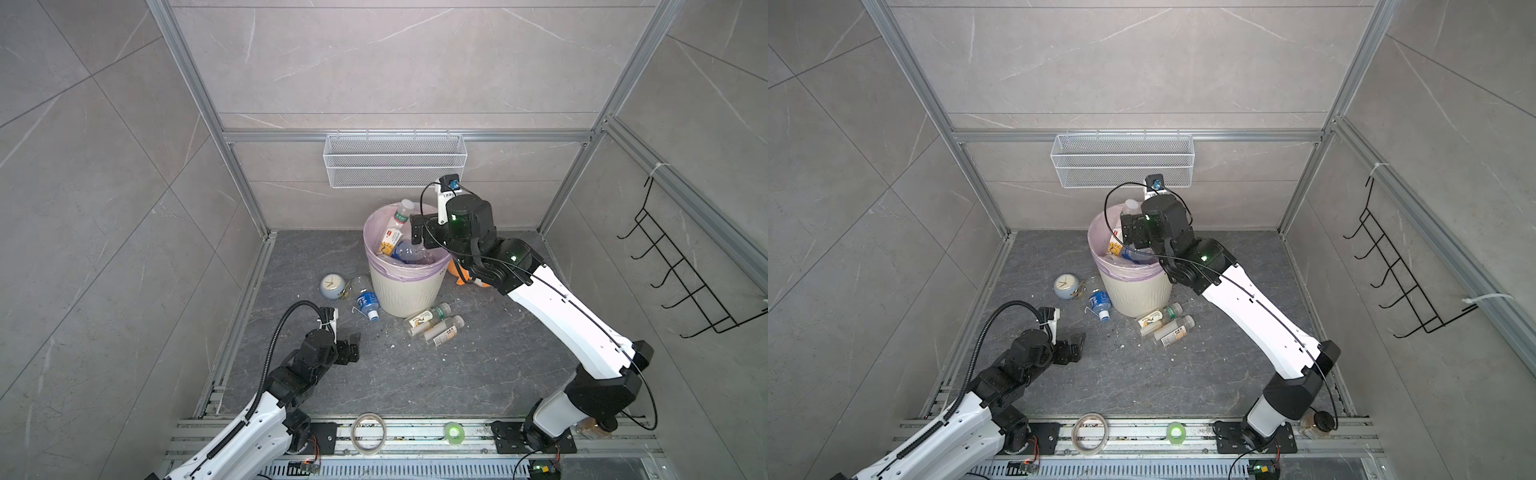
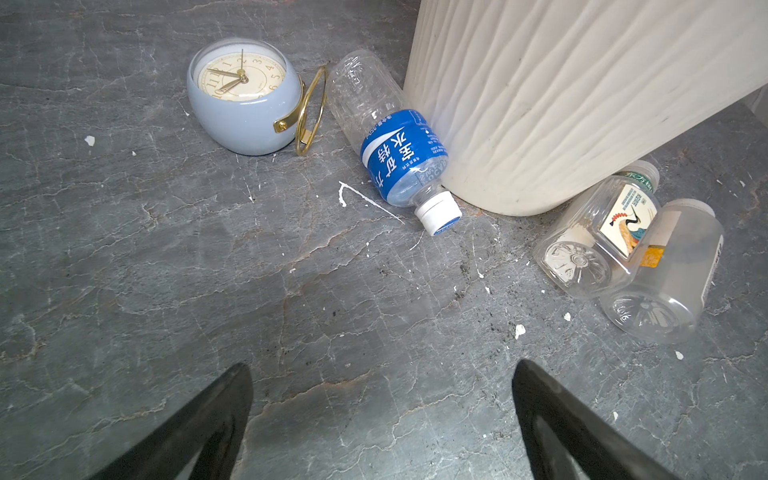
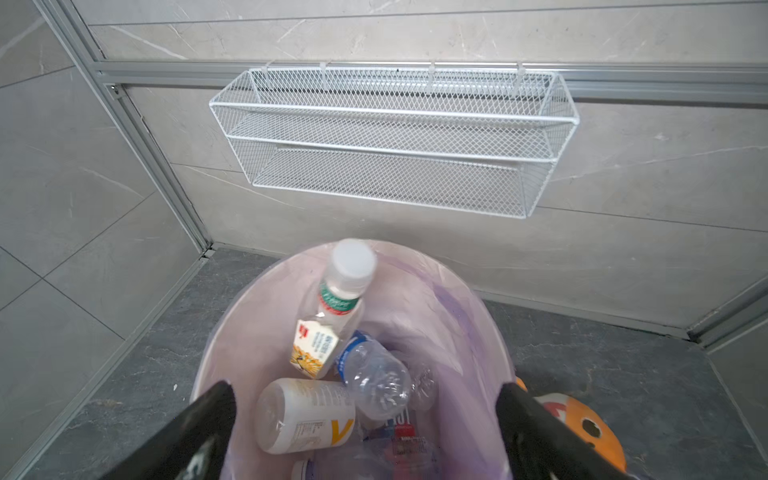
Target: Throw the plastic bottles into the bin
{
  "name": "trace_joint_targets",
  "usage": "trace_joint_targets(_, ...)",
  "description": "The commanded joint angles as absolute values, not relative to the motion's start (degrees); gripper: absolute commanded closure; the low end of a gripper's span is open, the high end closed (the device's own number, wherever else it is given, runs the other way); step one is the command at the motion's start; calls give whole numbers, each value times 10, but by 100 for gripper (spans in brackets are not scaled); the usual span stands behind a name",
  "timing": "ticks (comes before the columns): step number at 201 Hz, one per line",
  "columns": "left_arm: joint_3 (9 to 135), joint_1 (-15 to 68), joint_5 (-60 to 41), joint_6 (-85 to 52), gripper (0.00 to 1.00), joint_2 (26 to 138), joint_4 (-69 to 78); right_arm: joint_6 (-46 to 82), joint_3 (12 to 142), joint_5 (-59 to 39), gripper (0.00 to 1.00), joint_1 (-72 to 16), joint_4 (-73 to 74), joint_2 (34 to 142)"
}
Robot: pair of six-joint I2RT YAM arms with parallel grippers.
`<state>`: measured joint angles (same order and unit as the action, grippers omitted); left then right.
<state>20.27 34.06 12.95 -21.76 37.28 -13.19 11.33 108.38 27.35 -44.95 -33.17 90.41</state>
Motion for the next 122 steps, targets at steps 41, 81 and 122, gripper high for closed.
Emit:
trace_joint_targets(41, 207, 337, 131, -222, 0, 383, -110, 125, 885, 282, 1, -449, -294, 739)
trace_joint_targets(81, 212, 337, 136, -223, 0, 394, -112, 166, 724, 292, 1, -448, -293, 648)
trace_joint_targets(122, 233, 334, 145, -232, 0, 424, -125, 230, 573, 282, 1, -447, -308, 560)
